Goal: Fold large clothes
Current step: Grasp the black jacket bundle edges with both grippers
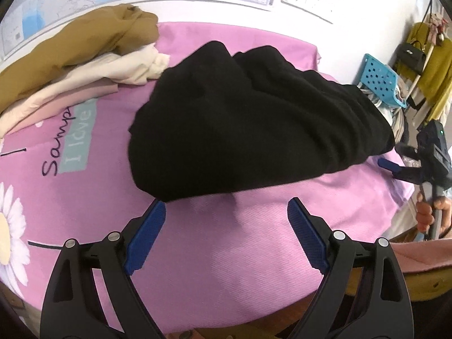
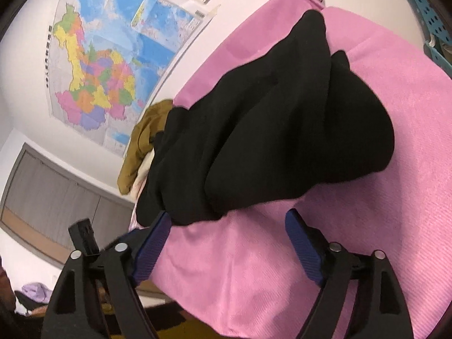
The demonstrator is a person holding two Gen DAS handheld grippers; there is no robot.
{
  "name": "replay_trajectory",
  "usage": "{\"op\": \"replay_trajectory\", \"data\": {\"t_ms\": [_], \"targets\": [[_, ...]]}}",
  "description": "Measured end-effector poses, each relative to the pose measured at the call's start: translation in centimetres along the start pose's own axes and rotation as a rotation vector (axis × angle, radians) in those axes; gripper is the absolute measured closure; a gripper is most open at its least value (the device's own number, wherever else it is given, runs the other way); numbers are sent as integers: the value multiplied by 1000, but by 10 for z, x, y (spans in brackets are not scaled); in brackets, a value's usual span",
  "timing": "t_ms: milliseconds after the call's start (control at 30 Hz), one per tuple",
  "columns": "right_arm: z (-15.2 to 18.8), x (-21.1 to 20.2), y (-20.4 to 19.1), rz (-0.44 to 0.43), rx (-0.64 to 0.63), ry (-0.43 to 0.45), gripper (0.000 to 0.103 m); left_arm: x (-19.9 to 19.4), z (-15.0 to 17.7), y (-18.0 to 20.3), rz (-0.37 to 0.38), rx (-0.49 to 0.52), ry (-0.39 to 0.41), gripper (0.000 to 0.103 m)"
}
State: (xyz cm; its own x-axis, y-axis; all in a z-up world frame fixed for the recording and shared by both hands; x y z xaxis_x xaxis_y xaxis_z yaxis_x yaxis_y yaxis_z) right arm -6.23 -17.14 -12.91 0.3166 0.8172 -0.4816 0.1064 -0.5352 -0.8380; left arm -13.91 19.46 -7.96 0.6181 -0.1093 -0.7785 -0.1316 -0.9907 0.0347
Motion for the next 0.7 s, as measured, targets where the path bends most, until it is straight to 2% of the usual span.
{"op": "replay_trajectory", "data": {"t_ms": [167, 267, 367, 467, 600, 700], "targets": [[-6, 6, 0, 59, 6, 53, 21, 15, 7, 5, 79, -35, -38, 16], [-6, 8, -1, 83, 27, 69, 20, 29, 12, 8, 183, -86, -70, 15], [-4, 5, 1, 57, 75, 68, 20, 35, 5, 11, 231, -111, -53, 11], [-4, 6, 1, 48, 99, 68, 17, 46, -8, 7, 328, -188, -38, 6], [-16, 17, -2, 55, 128, 99, 14, 63, -28, -6, 395, -291, -17, 6], [-30, 30, -7, 64, 156, 130, 8, 72, -37, -16, 439, -376, -4, 6]]}}
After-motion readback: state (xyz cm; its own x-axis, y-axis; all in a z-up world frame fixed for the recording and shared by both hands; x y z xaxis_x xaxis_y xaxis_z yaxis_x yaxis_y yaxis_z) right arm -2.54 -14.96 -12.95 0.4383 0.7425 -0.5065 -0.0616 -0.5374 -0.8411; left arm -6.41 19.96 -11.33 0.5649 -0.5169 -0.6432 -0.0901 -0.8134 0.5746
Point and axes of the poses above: each gripper's, at about its wrist camera, not at the fingertips, and x roughly the way its jaws point, y to its right, z to its underside, the point moved 5 cm from there along x, roughly the way its jaws point, and after that the axes turned 12 degrees about x, right-handed, at the moved point
